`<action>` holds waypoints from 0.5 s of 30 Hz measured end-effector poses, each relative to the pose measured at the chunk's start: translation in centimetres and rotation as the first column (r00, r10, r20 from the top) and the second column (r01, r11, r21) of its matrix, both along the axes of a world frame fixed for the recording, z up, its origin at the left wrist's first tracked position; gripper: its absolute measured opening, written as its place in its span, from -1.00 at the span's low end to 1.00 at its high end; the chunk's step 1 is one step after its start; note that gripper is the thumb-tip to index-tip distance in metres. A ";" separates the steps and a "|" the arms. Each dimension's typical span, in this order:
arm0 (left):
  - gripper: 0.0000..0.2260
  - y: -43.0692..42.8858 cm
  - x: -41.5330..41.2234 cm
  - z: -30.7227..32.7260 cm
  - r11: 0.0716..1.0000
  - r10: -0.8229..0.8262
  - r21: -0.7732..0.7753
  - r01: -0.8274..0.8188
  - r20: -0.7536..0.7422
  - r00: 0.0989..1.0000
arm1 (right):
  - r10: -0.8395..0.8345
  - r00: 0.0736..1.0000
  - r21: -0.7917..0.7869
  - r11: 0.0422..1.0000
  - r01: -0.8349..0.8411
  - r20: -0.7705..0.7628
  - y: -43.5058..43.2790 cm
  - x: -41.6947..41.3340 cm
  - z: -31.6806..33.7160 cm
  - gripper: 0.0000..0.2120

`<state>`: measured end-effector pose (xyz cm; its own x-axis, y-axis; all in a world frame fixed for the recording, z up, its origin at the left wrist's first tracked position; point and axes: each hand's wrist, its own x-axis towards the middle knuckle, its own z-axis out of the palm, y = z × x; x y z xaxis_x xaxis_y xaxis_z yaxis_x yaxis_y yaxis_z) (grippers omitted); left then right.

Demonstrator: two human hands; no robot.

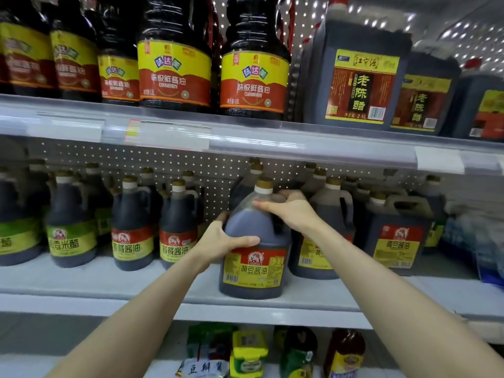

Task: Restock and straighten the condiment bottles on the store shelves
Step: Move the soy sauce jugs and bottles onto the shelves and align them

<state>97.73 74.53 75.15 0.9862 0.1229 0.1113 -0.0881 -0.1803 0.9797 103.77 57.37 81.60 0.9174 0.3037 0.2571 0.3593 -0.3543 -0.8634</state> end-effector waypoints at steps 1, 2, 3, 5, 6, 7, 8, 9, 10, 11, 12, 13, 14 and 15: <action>-0.24 0.0 0.1 -0.1 1.000 -0.001 -0.003 0.001 -0.003 1.000 | -0.001 1.000 0.008 1.000 0.001 -0.003 0.1 0.2 -0.2 -0.35; -0.22 0.0 0.1 -0.2 1.000 0.001 -0.010 -0.001 0.001 1.000 | -0.005 1.000 0.011 1.000 0.005 -0.005 0.2 0.4 -0.5 -0.33; -0.17 0.0 0.3 -0.4 1.000 0.009 -0.019 -0.009 0.006 1.000 | -0.015 1.000 0.004 1.000 0.015 -0.005 0.2 0.4 -0.6 -0.36; -0.15 0.1 0.5 -0.9 0.999 0.037 -0.031 -0.037 0.013 0.999 | -0.019 1.000 -0.013 1.000 0.019 0.007 0.3 0.4 -0.7 -0.42; -0.22 0.1 0.5 -1.0 0.998 0.052 -0.032 -0.052 0.021 0.998 | -0.017 1.000 -0.012 1.000 0.017 0.007 0.3 0.5 -0.9 -0.38; -0.30 0.0 0.5 -1.2 0.997 0.065 -0.037 -0.064 0.031 0.997 | -0.019 1.000 0.000 1.000 0.019 0.000 0.3 0.2 -1.0 -0.33; -0.36 0.0 0.5 -1.3 0.996 0.073 -0.050 -0.071 0.043 0.996 | -0.018 1.000 0.026 1.000 0.019 -0.010 0.3 -0.1 -1.2 -0.33; -0.41 -0.1 0.4 -1.5 0.995 0.078 -0.064 -0.075 0.052 0.996 | -0.010 1.000 0.059 0.998 0.011 -0.017 0.3 -0.5 -1.5 -0.39; -0.47 -0.1 0.3 -1.5 0.995 0.074 -0.078 -0.070 0.058 0.996 | -0.005 1.000 0.101 0.995 0.006 -0.017 0.3 -0.6 -1.9 -0.43; -0.53 -0.2 0.0 -1.6 0.994 0.064 -0.089 -0.058 0.063 0.996 | -0.009 1.000 0.129 0.992 0.011 -0.017 0.1 -0.9 -2.4 -0.47; -0.57 -0.2 -0.3 -1.6 0.994 0.054 -0.097 -0.047 0.066 0.996 | -0.016 1.000 0.141 0.990 0.018 -0.015 0.0 -1.1 -2.8 -0.49; -0.61 -0.3 -0.5 -1.7 0.994 0.040 -0.099 -0.033 0.064 0.997 | -0.025 1.000 0.140 0.990 0.027 -0.016 -0.1 -1.3 -3.2 -0.48; -0.64 -0.4 -1.0 -2.0 0.995 0.028 -0.099 -0.022 0.056 0.998 | -0.035 0.999 0.137 0.990 0.040 -0.039 -0.3 -1.7 -4.0 -0.45; -0.65 -0.6 -1.4 -2.1 0.994 0.026 -0.104 -0.020 0.050 0.998 | -0.041 0.996 0.139 0.989 0.053 -0.083 -0.4 -2.0 -4.6 -0.41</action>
<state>96.36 73.95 73.08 0.9762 0.1590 0.1475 -0.1361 -0.0804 0.9874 101.75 56.97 77.01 0.9491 0.2257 0.2198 0.2731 -0.2416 -0.9311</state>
